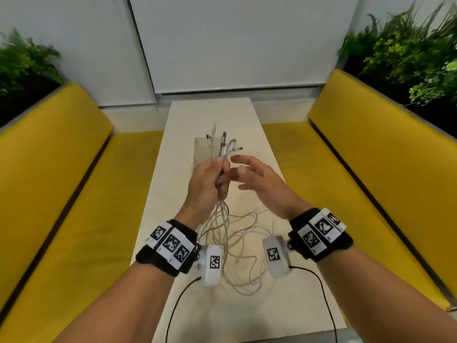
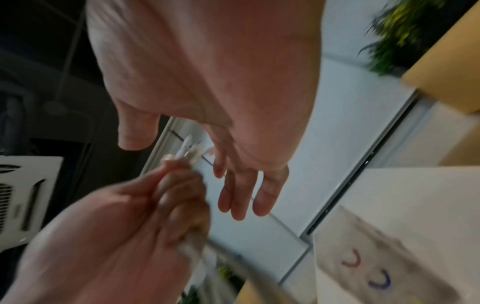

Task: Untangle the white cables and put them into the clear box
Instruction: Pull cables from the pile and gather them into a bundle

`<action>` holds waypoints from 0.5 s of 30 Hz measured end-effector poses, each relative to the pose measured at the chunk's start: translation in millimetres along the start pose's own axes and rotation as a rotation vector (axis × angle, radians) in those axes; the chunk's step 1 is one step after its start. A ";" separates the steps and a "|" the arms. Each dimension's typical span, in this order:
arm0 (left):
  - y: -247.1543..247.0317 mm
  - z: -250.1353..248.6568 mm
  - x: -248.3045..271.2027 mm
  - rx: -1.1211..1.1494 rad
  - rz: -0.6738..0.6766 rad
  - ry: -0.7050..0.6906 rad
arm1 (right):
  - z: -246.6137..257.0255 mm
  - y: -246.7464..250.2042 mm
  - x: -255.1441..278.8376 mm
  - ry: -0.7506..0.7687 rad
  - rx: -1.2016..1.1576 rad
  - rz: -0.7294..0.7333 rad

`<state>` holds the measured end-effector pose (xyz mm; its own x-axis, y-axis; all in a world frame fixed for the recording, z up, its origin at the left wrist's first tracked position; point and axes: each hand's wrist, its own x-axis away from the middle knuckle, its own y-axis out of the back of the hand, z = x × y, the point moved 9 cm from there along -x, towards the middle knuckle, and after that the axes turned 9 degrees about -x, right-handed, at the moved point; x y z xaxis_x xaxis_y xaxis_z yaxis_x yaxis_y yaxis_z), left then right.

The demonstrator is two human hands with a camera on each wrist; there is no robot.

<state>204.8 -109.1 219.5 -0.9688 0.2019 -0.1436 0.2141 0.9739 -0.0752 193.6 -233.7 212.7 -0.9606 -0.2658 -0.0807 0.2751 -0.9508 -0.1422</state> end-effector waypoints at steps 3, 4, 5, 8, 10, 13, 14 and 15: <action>-6.3 7.5 -0.7 0.006 -0.003 0.052 | -15.6 -45.2 -2.4 -0.020 -0.168 0.114; -5.9 11.5 -1.3 0.052 -0.011 0.084 | -24.1 -52.4 -3.0 -0.048 -0.240 0.115; -6.2 14.4 -1.1 0.110 -0.010 0.110 | -33.3 -56.1 -2.7 -0.076 -0.278 0.112; -0.7 26.7 -0.8 0.179 0.011 0.146 | -51.9 -53.4 -0.5 -0.132 -0.063 0.086; 5.7 34.7 0.7 0.137 0.020 0.144 | -62.5 -45.5 0.1 -0.143 0.079 0.046; 6.5 47.8 3.6 0.110 0.017 0.170 | -72.4 -37.4 3.3 -0.130 0.151 -0.005; 5.3 52.0 5.1 0.089 0.016 0.179 | -75.4 -36.4 4.4 -0.135 0.161 -0.006; 3.5 55.3 7.0 0.063 0.014 0.186 | -78.1 -35.1 5.0 -0.149 0.175 -0.002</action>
<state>205.6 -110.0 163.6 -0.9708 0.2367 0.0395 0.2293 0.9636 -0.1374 182.2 -189.3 140.3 -0.9599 -0.2721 0.0678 0.2747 -0.9610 0.0320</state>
